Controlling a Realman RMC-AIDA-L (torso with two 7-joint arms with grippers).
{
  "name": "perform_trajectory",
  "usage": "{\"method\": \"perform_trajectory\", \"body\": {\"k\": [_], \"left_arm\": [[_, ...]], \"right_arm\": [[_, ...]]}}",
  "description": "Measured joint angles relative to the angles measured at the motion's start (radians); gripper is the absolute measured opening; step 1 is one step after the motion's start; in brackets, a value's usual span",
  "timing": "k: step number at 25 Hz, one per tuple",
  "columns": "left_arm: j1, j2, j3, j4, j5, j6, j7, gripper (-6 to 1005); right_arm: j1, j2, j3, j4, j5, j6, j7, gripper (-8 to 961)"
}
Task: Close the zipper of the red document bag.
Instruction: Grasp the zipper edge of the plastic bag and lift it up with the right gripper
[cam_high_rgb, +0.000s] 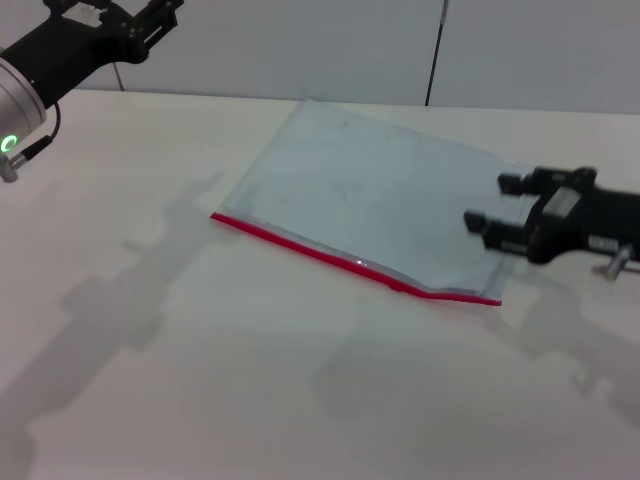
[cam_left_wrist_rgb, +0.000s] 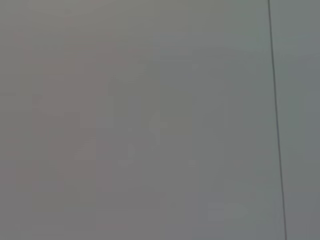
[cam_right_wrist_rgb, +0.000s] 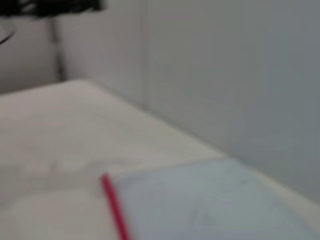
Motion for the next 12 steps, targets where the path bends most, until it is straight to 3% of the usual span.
{"method": "perform_trajectory", "body": {"k": [5,12], "left_arm": [[-0.011,-0.002,-0.023,0.000,0.054,0.005,-0.027,587],[-0.015,0.001,-0.033,0.003,0.085,0.010,-0.054,586]], "right_arm": [[0.005,0.001,-0.017,0.002,-0.110,-0.099,-0.050,639],[0.017,0.005,-0.094,-0.001,-0.260,-0.074,-0.050,642]]}}
